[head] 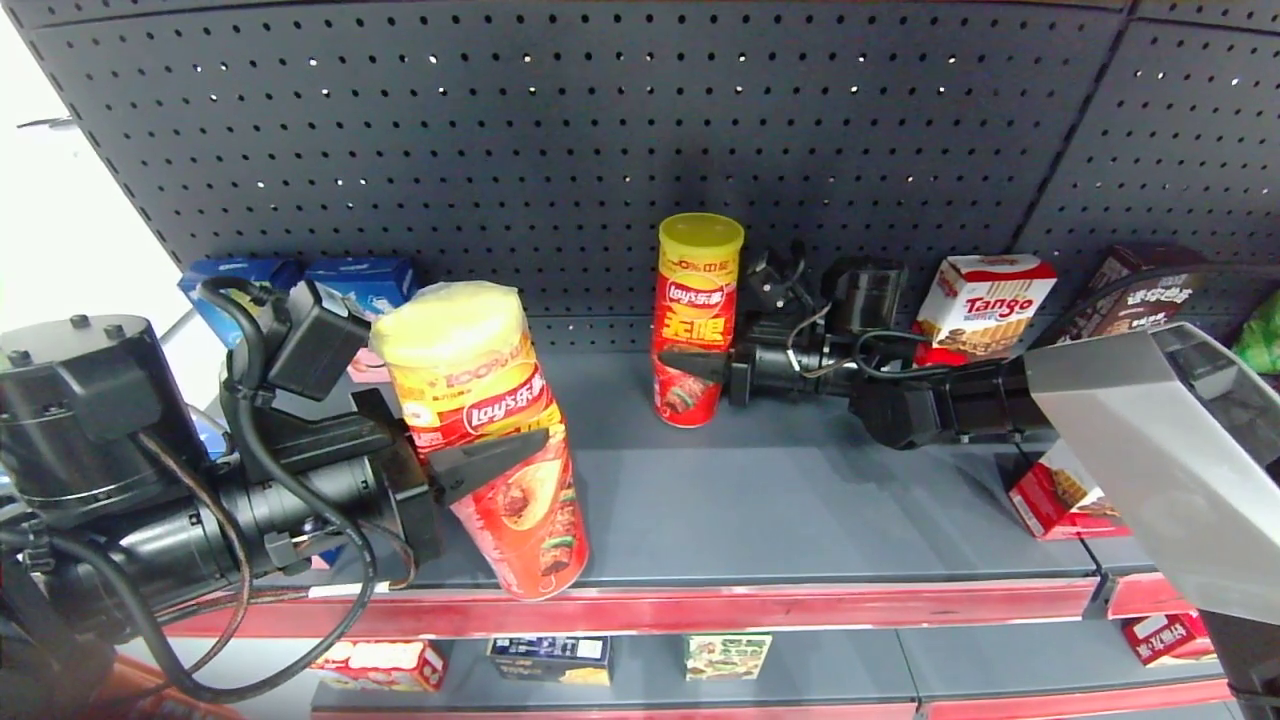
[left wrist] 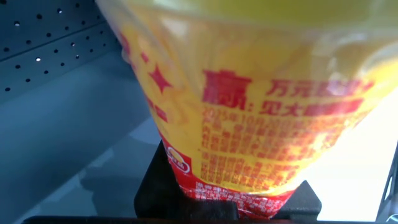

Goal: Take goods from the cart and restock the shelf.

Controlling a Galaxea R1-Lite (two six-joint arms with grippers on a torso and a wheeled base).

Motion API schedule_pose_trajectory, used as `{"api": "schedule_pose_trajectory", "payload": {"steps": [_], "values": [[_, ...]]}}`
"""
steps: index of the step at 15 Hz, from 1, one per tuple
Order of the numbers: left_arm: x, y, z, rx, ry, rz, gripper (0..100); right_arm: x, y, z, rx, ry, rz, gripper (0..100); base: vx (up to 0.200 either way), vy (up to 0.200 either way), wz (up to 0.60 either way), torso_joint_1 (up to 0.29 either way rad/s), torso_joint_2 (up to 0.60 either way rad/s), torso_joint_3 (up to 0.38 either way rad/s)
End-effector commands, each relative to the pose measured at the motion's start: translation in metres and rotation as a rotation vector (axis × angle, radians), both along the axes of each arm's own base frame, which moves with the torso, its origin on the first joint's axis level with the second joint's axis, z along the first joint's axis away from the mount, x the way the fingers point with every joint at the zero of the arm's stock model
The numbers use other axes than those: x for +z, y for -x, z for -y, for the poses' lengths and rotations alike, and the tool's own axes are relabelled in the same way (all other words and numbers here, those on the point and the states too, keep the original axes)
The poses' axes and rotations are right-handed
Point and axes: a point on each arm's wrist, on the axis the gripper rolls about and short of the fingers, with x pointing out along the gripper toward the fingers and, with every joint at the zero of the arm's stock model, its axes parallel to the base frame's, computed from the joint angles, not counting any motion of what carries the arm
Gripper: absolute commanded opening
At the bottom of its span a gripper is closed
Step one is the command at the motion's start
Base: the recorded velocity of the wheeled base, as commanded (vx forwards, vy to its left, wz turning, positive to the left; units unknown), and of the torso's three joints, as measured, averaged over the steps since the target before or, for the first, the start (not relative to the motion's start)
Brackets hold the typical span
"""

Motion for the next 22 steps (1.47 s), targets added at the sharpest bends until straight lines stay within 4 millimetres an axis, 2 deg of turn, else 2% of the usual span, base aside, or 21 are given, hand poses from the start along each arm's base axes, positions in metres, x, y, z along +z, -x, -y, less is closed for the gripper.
{"api": "schedule_pose_trajectory", "payload": {"steps": [1, 3, 4, 8, 9, 10, 11, 13, 17, 22], "values": [[0.0, 0.0, 0.0, -0.001, 0.0, 0.002, 0, 0.012, 0.006, 0.003, 0.0, -0.007, 0.02, 0, 0.0, 0.0, 0.0, 0.0, 0.0, 0.0], [0.0, 0.0, 0.0, -0.001, -0.001, -0.001, 0, 0.024, 0.013, 0.005, 0.005, -0.019, 0.044, 0, 0.0, 0.0, 0.0, 0.0, 0.0, 0.0], [0.0, 0.0, 0.0, -0.001, -0.001, -0.001, 0, 0.035, 0.025, 0.008, 0.009, -0.025, 0.061, 0, 0.0, 0.0, 0.0, 0.0, 0.0, 0.0], [-0.001, 0.0, 0.0, -0.001, -0.001, -0.003, 0, 0.044, 0.059, 0.01, 0.031, -0.043, 0.096, 0, 0.0, 0.0, 0.0, 0.0, 0.0, 0.0], [-0.001, 0.0, 0.0, -0.001, -0.001, -0.003, 0, 0.041, 0.074, 0.01, 0.043, -0.049, 0.105, 0, 0.0, 0.0, 0.0, 0.0, 0.0, 0.0], [-0.001, 0.0, 0.0, -0.001, -0.001, -0.003, 0, 0.041, 0.079, 0.011, 0.048, -0.05, 0.105, 0, 0.0, 0.0, 0.0, 0.0, 0.0, 0.0], [-0.001, 0.0, 0.0, -0.001, -0.001, -0.001, 0, 0.038, 0.099, 0.013, 0.066, -0.044, 0.092, 0, 0.0, 0.0, 0.0, 0.0, 0.0, 0.0], [-0.001, 0.001, 0.0, -0.001, -0.002, -0.006, 0, 0.032, 0.117, 0.017, 0.077, -0.035, 0.075, 0, 0.0, 0.0, 0.0, 0.0, 0.0, 0.0], [-0.002, 0.001, -0.001, 0.001, -0.002, -0.006, 0, 0.006, 0.129, 0.022, 0.081, -0.007, 0.062, 0, 0.0, 0.0, 0.0, 0.0, 0.0, 0.0], [-0.003, 0.001, -0.001, 0.003, -0.005, -0.011, 0, -0.018, 0.13, 0.025, 0.077, 0.046, 0.052, 0, 0.0, 0.0, 0.0, 0.0, 0.0, 0.0]]}}
